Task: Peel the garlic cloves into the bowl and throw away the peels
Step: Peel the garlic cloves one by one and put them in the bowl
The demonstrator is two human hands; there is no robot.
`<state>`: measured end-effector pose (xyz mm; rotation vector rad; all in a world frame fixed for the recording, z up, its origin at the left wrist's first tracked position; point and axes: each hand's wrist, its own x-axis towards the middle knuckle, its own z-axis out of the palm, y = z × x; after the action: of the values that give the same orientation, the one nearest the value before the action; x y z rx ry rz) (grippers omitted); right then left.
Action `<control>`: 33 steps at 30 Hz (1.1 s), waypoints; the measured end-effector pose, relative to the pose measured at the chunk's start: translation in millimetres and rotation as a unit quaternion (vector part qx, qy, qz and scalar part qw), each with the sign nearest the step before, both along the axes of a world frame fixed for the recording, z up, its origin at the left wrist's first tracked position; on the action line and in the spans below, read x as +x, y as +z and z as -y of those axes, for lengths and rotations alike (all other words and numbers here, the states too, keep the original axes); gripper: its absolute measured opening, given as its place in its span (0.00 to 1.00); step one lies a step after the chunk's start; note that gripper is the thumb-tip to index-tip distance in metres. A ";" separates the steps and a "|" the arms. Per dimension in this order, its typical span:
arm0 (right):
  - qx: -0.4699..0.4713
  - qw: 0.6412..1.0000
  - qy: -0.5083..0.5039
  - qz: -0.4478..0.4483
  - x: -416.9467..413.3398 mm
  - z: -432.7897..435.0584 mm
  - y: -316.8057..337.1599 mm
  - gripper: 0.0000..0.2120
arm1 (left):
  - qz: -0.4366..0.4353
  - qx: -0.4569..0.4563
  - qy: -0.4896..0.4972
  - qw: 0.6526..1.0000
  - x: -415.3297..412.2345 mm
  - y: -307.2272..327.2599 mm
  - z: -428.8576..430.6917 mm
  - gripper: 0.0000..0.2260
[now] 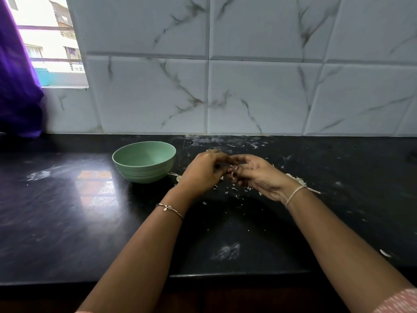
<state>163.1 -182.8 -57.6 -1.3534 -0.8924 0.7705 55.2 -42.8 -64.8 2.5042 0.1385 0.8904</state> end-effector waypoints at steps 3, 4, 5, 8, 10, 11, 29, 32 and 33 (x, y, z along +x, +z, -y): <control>-0.002 1.000 -0.016 -0.001 2.1 3.0 -0.3 0.12 | -0.007 -0.078 -0.024 0.997 -0.5 1.2 1.5 0.06; -0.006 1.000 -0.017 0.001 2.8 4.4 0.0 0.11 | -0.002 -0.090 -0.029 0.995 -0.3 1.5 1.0 0.06; -0.010 1.000 -0.019 0.002 3.6 5.7 0.8 0.10 | 0.006 -0.101 -0.034 0.994 -0.2 2.0 0.0 0.07; -0.015 0.999 -0.026 -0.015 6.7 7.8 3.2 0.12 | 0.019 -0.148 -0.052 0.987 -0.8 3.5 -2.5 0.12; -0.026 0.999 -0.028 -0.026 8.0 8.2 3.2 0.11 | 0.024 -0.159 -0.059 0.985 -1.7 3.2 -0.5 0.13; -0.033 0.999 -0.026 -0.026 8.8 8.6 2.5 0.08 | 0.023 -0.156 -0.060 0.986 -2.4 3.3 1.6 0.13; -0.134 0.982 -0.020 0.132 21.6 12.9 92.5 0.06 | 0.098 -0.296 0.070 0.947 1.5 -0.1 -13.2 0.08; -0.321 0.927 0.021 0.194 14.8 4.8 37.1 0.08 | 0.085 -0.287 0.077 0.951 3.9 -1.7 -11.3 0.07; -0.342 0.919 0.024 0.193 13.4 3.1 27.4 0.08 | 0.083 -0.289 0.074 0.951 5.0 -3.0 -10.6 0.07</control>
<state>176.5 -185.9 -30.2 -2.1638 -1.0075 0.9148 60.2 -32.2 -67.7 1.8856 0.4663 0.9497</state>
